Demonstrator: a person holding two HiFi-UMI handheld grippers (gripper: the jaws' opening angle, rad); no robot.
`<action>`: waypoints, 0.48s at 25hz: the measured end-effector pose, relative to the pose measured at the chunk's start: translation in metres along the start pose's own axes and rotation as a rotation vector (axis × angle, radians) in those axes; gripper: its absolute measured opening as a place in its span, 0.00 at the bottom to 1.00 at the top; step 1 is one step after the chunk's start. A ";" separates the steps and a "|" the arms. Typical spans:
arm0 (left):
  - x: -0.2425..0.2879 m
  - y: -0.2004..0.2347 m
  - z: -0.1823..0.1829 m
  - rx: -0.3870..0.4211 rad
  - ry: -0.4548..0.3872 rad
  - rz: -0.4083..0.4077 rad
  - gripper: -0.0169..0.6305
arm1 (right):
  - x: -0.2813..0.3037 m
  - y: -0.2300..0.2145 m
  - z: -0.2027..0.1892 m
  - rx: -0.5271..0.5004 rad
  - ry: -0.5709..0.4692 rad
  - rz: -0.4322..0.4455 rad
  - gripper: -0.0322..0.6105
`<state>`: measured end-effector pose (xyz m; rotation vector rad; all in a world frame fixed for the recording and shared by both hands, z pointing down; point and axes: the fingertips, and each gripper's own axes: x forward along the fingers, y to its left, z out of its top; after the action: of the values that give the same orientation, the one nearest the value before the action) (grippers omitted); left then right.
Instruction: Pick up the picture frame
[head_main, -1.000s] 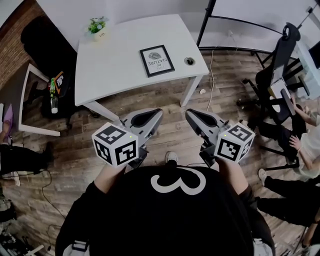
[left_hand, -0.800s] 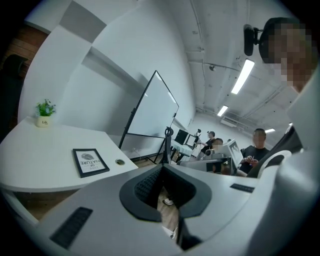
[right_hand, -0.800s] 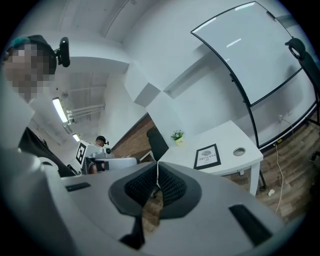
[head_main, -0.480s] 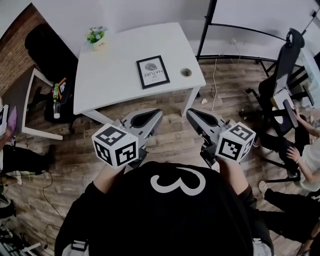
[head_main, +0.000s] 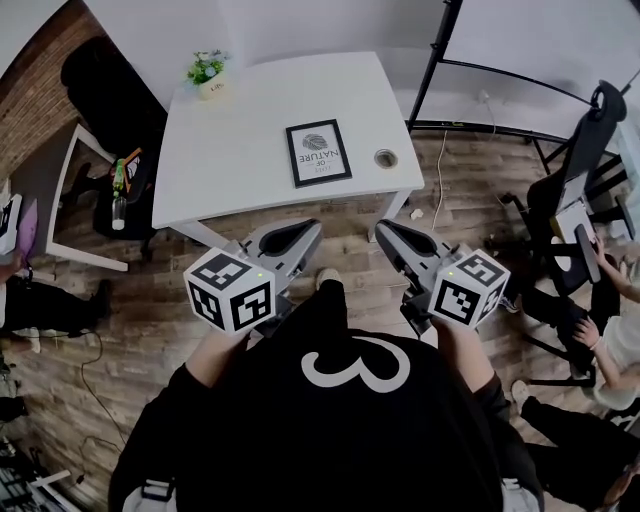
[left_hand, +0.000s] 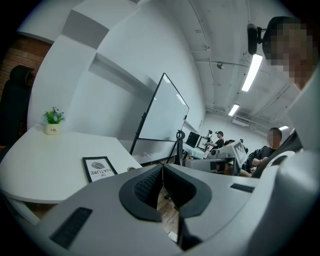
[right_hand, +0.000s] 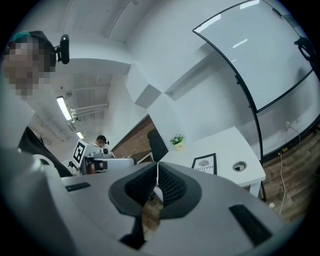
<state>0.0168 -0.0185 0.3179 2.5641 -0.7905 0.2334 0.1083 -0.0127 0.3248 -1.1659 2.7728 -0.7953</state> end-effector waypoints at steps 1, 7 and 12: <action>0.002 0.006 0.001 -0.009 0.002 0.001 0.05 | 0.005 -0.003 0.002 -0.005 0.003 -0.005 0.09; 0.027 0.041 0.004 -0.061 0.036 0.004 0.05 | 0.029 -0.034 0.010 -0.002 0.033 -0.037 0.09; 0.053 0.078 0.007 -0.115 0.058 0.008 0.05 | 0.055 -0.068 0.013 0.020 0.067 -0.053 0.09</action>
<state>0.0167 -0.1055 0.3551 2.4356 -0.7709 0.2555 0.1164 -0.0961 0.3543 -1.2359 2.7909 -0.8813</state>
